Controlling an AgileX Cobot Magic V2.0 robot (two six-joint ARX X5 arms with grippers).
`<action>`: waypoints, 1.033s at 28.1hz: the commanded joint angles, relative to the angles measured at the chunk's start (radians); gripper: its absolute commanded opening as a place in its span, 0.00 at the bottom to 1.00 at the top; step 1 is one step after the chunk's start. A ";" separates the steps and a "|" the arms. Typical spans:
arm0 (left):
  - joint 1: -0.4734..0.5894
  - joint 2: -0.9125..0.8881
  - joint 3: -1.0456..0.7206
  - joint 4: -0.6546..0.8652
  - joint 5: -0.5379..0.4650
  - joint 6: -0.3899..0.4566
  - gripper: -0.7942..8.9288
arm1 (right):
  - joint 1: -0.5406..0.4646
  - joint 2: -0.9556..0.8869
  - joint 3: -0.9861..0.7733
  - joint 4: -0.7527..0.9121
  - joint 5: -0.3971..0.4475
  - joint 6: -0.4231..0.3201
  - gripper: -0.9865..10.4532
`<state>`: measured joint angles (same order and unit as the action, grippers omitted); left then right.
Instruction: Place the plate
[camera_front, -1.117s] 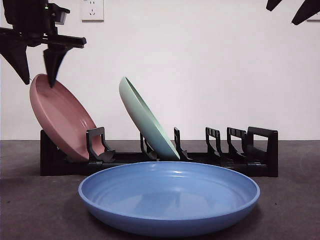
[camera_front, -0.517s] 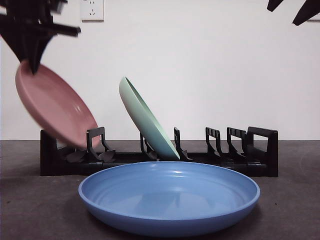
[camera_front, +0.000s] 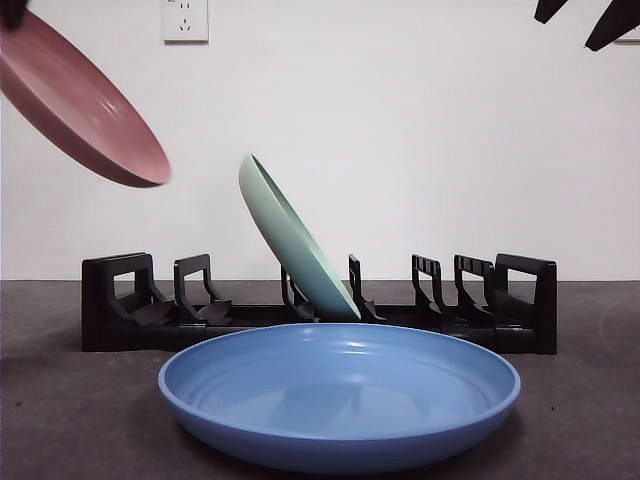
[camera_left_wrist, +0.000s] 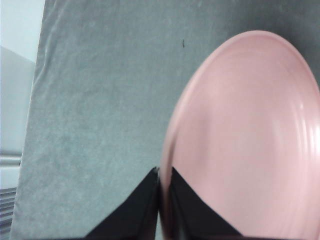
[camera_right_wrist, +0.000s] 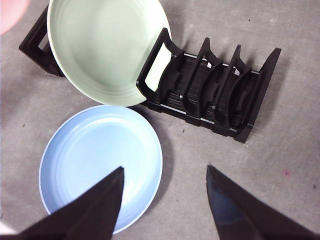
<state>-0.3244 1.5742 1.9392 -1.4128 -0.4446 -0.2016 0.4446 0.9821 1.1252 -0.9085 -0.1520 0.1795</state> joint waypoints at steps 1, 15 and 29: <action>-0.032 -0.040 0.010 -0.021 0.005 -0.028 0.10 | 0.005 0.003 0.010 0.006 0.003 -0.012 0.31; -0.273 -0.438 -0.552 0.133 0.012 -0.243 0.10 | 0.005 0.003 0.010 0.004 0.002 -0.011 0.31; -0.349 -0.538 -1.009 0.516 0.308 -0.432 0.10 | 0.005 0.003 0.010 -0.018 0.002 -0.011 0.31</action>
<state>-0.6647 1.0275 0.9230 -0.9234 -0.1513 -0.5976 0.4446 0.9821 1.1252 -0.9306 -0.1528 0.1795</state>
